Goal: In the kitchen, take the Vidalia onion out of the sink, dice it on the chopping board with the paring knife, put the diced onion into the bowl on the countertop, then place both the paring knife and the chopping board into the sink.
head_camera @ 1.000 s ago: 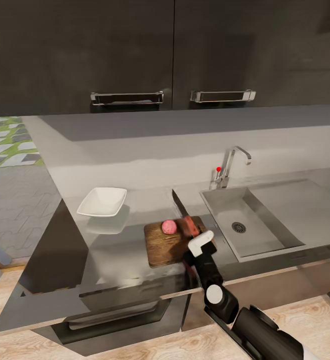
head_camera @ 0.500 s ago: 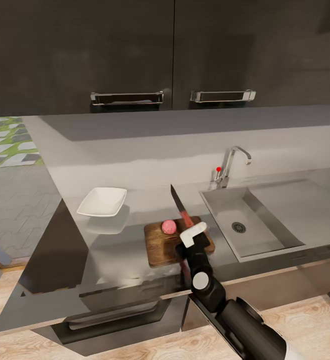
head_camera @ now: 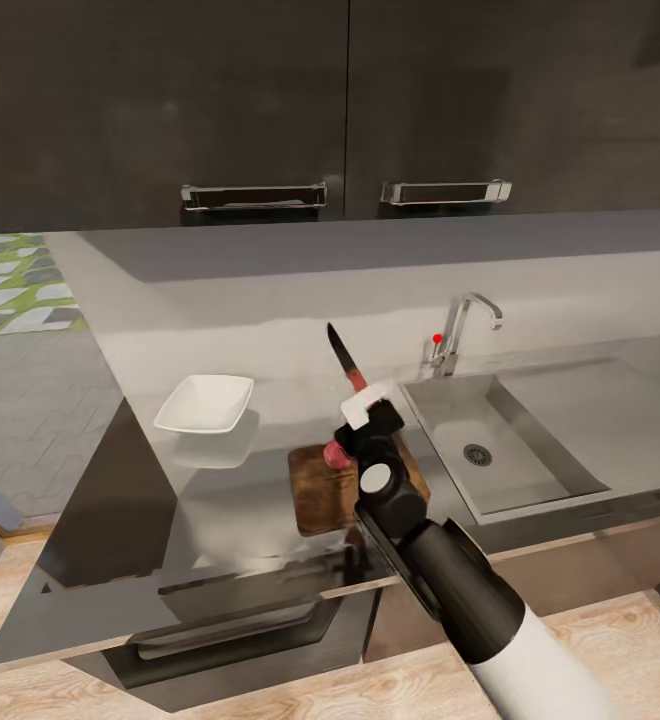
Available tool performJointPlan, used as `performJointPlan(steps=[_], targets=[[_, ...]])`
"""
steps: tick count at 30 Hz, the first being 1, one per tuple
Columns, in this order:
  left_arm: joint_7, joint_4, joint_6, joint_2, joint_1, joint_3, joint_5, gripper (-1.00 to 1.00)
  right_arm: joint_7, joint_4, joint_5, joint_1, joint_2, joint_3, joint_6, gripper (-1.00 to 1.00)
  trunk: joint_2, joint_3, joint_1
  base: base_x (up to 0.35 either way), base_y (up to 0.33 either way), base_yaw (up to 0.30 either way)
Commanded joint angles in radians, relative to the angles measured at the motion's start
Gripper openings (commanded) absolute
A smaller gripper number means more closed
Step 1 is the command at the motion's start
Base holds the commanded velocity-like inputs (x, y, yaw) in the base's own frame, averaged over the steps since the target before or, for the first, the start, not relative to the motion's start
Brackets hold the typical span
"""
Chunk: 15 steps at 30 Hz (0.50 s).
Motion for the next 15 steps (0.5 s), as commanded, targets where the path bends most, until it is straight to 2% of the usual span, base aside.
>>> performJointPlan(steps=[1, 3, 6, 8, 9, 10, 11, 12, 14, 15], targets=[[-0.004, -0.001, 0.000, -0.001, 0.000, 0.001, 0.007, 1.00, 0.002, 0.004, -0.001, -0.008, 0.000, -0.001, 0.012, -1.00, -0.002, -0.002, 0.001, 0.000, 0.000, 0.000], [-0.004, 0.000, 0.000, -0.001, 0.000, 0.001, 0.007, 1.00, 0.018, 0.022, 0.003, -0.027, 0.000, -0.007, 0.027, -1.00, -0.002, -0.002, 0.001, 0.000, 0.000, 0.000], [-0.005, -0.002, -0.001, -0.001, 0.000, 0.000, 0.007, 1.00, 0.041, 0.064, 0.042, -0.056, -0.004, -0.010, 0.041, -1.00, -0.002, -0.002, 0.001, 0.000, 0.000, 0.000], [-0.006, -0.003, -0.002, 0.000, 0.000, 0.000, 0.007, 1.00, 0.082, 0.089, 0.121, -0.067, -0.007, -0.009, 0.045, -1.00, -0.002, -0.002, 0.001, 0.000, 0.000, 0.000], [-0.007, -0.003, -0.002, -0.001, 0.000, 0.000, 0.007, 1.00, 0.099, 0.092, 0.148, -0.069, -0.007, -0.009, 0.046, -1.00, -0.002, -0.002, 0.001, 0.000, 0.000, 0.000], [-0.007, -0.003, -0.002, -0.001, 0.000, -0.001, 0.007, 1.00, 0.148, 0.097, 0.207, -0.071, -0.007, -0.010, 0.047, -1.00, -0.002, -0.002, 0.001, 0.000, 0.000, 0.000], [-0.007, -0.002, -0.002, -0.001, 0.000, -0.001, 0.007, 1.00, 0.179, 0.099, 0.240, -0.072, -0.007, -0.010, 0.047, -1.00, -0.002, -0.002, 0.001, 0.000, 0.000, 0.000], [-0.007, -0.002, -0.002, -0.001, 0.000, -0.001, 0.007, 1.00, 0.252, 0.102, 0.312, -0.073, -0.007, -0.010, 0.048, -1.00, -0.002, -0.002, 0.001, 0.000, 0.000, 0.000], [-0.008, -0.002, -0.002, -0.001, 0.000, -0.001, 0.007, 1.00, 0.433, 0.105, 0.485, -0.075, -0.003, -0.010, 0.048, -1.00, -0.002, -0.002, 0.001, 0.000, 0.000, 0.000], [-0.008, -0.002, -0.002, -0.001, 0.000, -0.001, 0.007, 1.00, 0.483, 0.105, 0.534, -0.075, -0.002, -0.010, 0.048, -1.00, -0.002, -0.002, 0.001, 0.000, 0.000, 0.000]])
